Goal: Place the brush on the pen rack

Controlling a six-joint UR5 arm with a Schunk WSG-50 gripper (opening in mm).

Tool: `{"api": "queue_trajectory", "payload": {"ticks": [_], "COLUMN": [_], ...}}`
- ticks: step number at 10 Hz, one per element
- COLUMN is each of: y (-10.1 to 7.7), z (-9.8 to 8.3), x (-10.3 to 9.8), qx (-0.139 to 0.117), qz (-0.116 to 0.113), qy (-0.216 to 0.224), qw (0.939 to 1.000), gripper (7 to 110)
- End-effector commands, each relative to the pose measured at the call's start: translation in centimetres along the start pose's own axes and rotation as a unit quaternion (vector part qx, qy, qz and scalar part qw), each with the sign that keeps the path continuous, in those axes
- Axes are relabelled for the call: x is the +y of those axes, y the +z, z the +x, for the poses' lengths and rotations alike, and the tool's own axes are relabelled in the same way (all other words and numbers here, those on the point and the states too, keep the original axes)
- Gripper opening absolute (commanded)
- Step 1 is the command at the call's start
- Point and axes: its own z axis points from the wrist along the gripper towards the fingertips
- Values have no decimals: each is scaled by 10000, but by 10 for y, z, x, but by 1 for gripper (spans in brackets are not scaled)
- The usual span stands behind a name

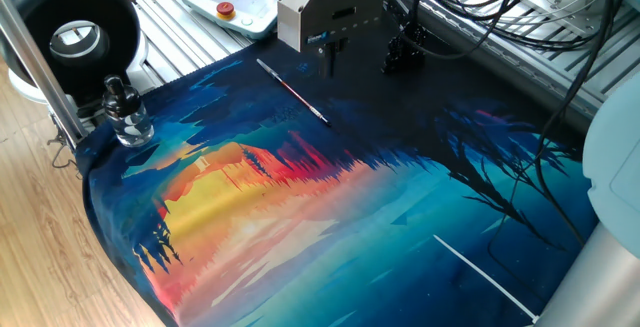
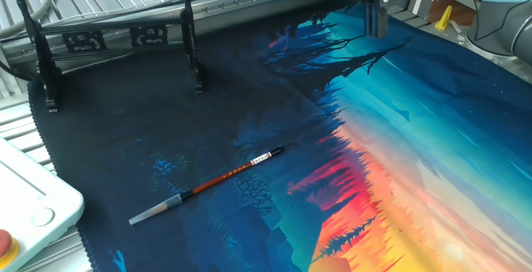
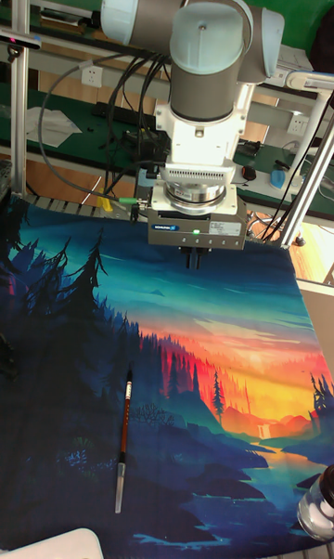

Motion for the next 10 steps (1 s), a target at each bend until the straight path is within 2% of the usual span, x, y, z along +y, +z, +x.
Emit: {"api": "queue_trajectory", "payload": {"ticks": [1,2,6,8,10], "y": [-3,-4,-4,-3,-2], "z": [5,6,11,13,14], "x": [7,2,-1,-9,-11], "qx": [67,78,184,231,274], "qz": [-107,-8,54,207,247], "qy": [-208,-220,-322,-213,-150], "qw": [9997,9997,9993,9993,9992], "gripper": [7,7,7,7,7]}}
